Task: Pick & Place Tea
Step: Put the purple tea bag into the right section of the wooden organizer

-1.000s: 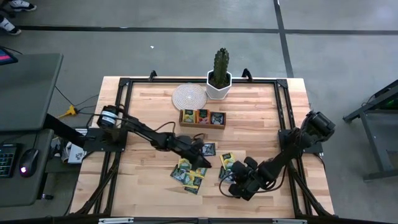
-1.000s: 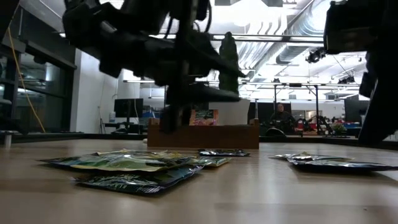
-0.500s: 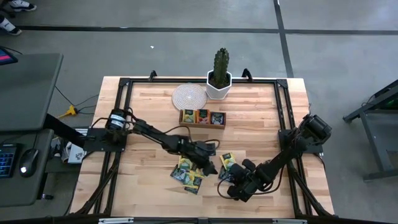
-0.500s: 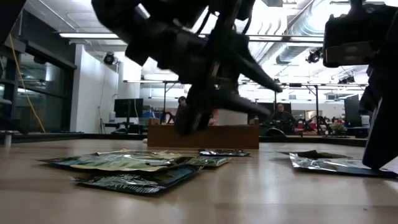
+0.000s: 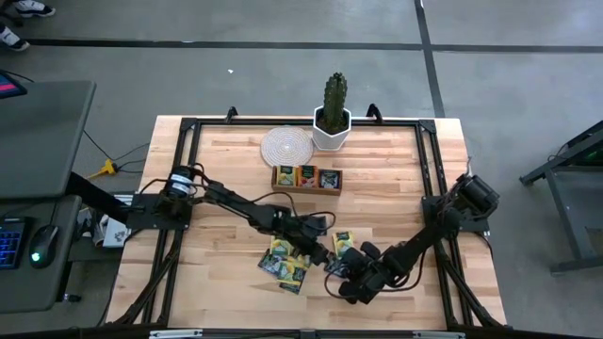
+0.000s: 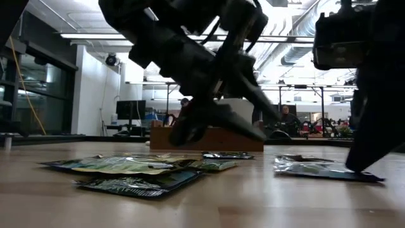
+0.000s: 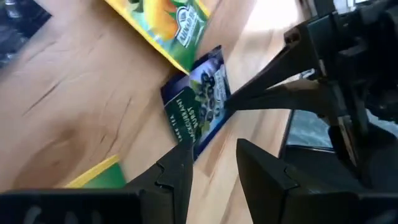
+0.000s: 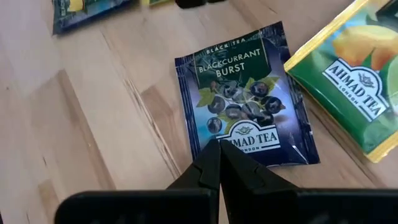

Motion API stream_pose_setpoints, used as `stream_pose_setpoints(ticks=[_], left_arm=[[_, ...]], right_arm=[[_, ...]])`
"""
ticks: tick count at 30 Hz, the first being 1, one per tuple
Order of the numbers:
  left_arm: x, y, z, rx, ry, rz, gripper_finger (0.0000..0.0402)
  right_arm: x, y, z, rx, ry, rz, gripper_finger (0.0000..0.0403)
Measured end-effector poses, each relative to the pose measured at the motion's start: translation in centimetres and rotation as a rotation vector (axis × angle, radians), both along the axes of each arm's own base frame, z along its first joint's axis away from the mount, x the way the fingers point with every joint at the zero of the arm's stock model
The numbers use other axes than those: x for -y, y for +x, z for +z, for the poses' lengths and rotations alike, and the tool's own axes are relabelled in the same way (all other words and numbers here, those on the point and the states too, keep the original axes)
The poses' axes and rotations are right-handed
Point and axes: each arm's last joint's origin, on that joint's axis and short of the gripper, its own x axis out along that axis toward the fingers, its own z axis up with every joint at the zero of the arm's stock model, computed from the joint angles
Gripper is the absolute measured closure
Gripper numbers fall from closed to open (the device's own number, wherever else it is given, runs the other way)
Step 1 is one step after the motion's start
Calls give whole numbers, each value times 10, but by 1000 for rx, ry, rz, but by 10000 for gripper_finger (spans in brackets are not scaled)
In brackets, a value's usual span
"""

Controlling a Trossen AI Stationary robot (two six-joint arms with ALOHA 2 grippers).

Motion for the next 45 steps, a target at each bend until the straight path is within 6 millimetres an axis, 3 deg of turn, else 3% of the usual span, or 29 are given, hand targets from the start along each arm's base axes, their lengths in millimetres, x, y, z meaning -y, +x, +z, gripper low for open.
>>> stream_pose_setpoints(ticks=[4,19,24,45], left_arm=[[-2,-4,-9,-66,36,27,280],[-4,-8,-12,-127,72,53,280],[-4,-7,-23,-165,50,52,280],[-11,-3,-24,-117,68,25,284]], right_arm=[[1,4,-3,22,1,-6,403],[8,15,-4,69,-16,-23,403],[13,19,-4,75,-29,-18,403],[37,41,0,124,-34,3,403]])
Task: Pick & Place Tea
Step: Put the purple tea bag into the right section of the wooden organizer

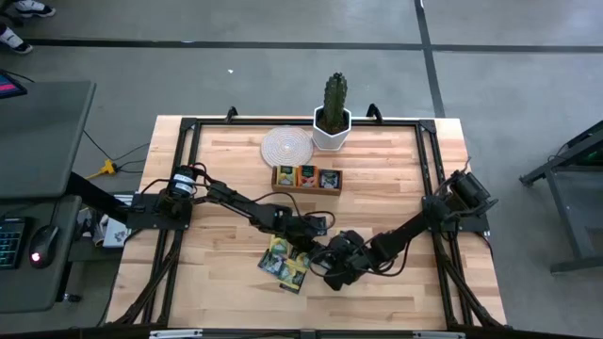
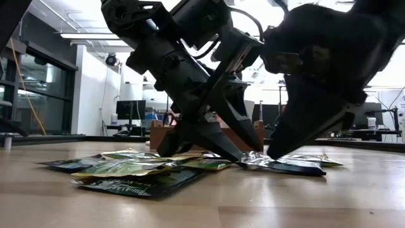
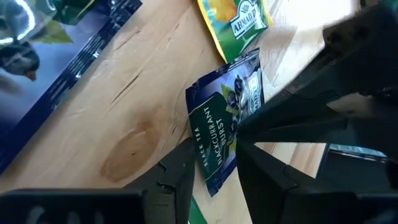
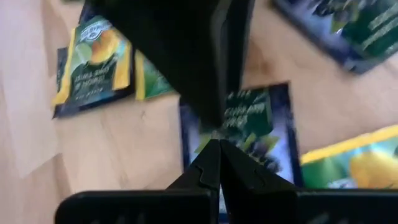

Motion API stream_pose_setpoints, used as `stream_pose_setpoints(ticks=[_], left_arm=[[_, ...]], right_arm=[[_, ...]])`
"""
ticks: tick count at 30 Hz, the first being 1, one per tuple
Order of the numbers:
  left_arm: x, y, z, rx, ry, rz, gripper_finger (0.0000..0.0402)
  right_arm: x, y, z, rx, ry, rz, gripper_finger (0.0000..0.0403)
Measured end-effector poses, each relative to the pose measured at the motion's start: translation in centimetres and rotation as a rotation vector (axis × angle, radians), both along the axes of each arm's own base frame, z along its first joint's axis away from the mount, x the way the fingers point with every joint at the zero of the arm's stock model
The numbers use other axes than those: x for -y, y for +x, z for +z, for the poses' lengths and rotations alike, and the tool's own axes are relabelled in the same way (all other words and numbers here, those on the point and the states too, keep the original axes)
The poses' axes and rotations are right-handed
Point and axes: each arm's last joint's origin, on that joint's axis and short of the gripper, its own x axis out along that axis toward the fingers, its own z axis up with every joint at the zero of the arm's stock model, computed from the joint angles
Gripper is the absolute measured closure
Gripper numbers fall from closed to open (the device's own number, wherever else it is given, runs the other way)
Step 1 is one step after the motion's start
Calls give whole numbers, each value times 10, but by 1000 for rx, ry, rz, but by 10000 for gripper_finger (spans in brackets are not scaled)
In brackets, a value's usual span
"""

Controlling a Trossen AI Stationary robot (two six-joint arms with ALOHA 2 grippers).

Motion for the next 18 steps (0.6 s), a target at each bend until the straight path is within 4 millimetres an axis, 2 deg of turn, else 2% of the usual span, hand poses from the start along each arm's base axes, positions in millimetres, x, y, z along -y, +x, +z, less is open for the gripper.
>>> stream_pose_setpoints(ticks=[4,10,18], left_arm=[[0,0,0,5,8,-9,315],[0,-1,-1,-2,27,-22,394],[-1,-2,-2,-7,81,-41,400]], right_arm=[[0,1,1,11,-6,0,403],[0,2,3,22,14,-4,403],[4,-5,28,47,10,-27,403]])
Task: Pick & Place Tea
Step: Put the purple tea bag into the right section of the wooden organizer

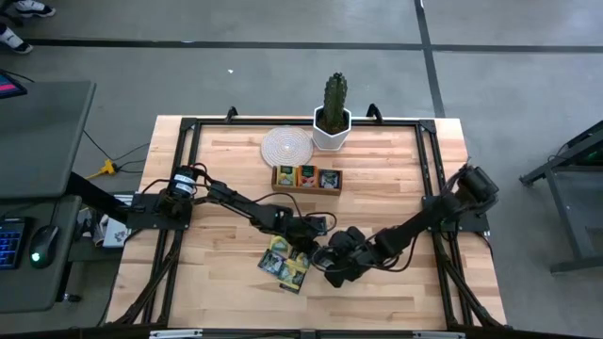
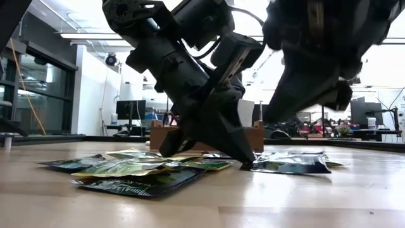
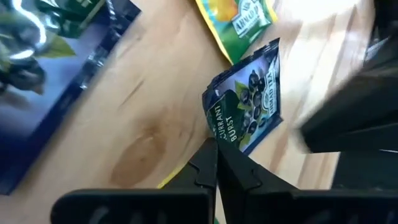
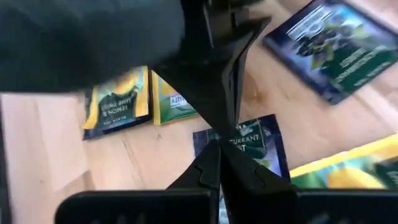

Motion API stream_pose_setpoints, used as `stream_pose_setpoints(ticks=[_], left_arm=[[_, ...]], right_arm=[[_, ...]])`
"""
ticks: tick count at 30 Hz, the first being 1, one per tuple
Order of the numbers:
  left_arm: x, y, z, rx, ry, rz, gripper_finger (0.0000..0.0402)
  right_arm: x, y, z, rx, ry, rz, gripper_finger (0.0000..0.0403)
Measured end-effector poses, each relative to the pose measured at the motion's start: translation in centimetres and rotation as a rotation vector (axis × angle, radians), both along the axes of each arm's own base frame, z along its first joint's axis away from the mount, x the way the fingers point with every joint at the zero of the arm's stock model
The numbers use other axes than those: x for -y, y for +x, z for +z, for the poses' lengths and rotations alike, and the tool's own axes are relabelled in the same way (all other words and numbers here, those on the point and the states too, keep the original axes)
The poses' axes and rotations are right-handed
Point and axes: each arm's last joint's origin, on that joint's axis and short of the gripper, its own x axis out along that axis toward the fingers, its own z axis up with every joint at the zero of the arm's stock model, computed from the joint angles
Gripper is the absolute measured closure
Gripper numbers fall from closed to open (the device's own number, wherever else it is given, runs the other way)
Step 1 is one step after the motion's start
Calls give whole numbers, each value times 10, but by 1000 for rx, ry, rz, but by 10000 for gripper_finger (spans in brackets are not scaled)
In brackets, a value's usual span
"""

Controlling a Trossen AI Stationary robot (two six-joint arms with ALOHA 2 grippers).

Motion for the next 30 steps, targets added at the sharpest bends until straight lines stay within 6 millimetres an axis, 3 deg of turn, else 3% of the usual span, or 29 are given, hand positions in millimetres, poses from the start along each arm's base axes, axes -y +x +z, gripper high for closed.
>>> stream_pose_setpoints(ticks=[5,18,30], left_arm=[[-1,0,-1,-1,21,-3,401],[-14,-1,12,53,84,-59,401],[-12,-5,43,142,142,-275,401]], right_arm=[[-1,-14,14,-44,53,-21,403],[-19,-30,14,-63,86,-56,403],[7,-27,49,4,45,16,403]])
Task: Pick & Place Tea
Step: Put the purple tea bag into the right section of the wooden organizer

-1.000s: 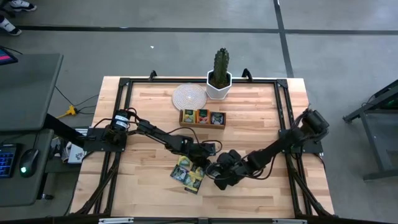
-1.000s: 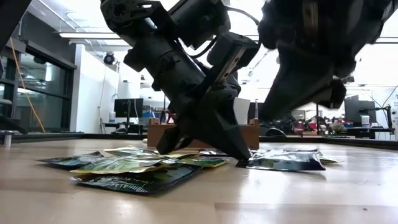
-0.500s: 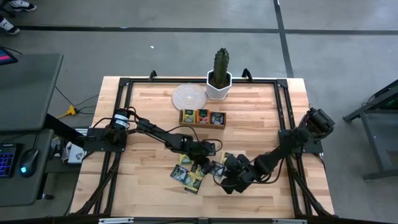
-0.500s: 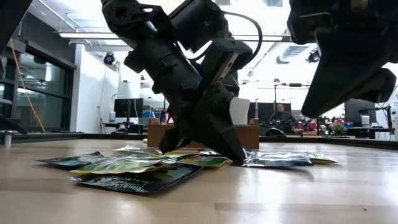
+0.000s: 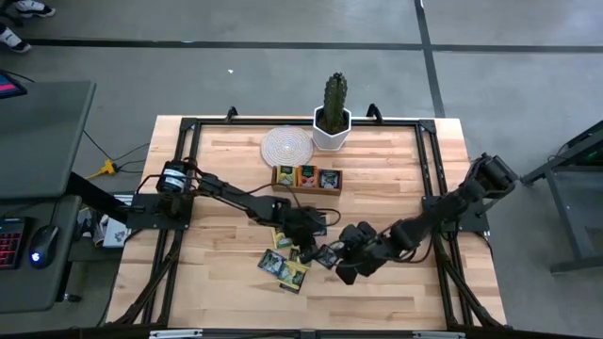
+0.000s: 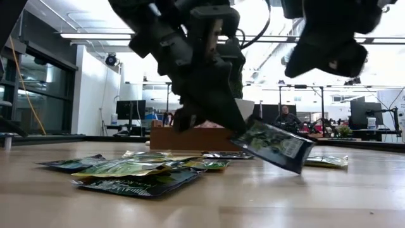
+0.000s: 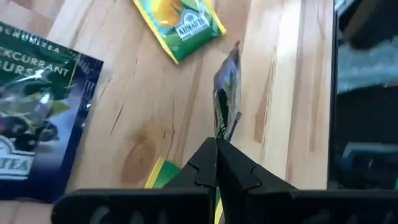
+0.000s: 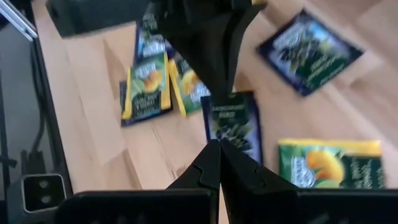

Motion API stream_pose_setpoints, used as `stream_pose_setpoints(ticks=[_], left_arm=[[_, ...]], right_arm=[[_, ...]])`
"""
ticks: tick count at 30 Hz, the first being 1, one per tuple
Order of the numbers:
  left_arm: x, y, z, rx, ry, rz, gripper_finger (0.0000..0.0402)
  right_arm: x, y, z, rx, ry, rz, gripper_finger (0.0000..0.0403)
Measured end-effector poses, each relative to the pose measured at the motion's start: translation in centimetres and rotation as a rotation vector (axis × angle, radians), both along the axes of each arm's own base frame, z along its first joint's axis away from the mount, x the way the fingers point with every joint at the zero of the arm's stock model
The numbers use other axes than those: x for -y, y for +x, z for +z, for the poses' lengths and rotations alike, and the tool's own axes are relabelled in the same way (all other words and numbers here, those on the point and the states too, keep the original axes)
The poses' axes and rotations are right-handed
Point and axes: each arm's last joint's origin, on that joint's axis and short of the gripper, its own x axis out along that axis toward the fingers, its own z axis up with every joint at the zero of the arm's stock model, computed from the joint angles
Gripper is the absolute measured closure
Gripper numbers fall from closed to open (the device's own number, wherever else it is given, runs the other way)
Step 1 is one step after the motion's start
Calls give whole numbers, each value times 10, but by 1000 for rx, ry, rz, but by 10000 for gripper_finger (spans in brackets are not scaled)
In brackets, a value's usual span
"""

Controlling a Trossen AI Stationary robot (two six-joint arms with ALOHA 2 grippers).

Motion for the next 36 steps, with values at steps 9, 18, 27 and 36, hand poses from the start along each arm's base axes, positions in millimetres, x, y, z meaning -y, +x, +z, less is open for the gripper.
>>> stream_pose_setpoints(ticks=[9,18,27,36], left_arm=[[2,10,48,-12,233,-256,401],[-3,10,96,-65,492,-374,401],[-3,9,100,-71,513,-409,401],[-3,8,100,-75,510,-412,401]], right_arm=[[26,4,15,-21,10,112,392],[34,10,17,-9,-1,160,291],[44,15,19,25,-42,127,203],[57,23,22,71,-81,127,198]])
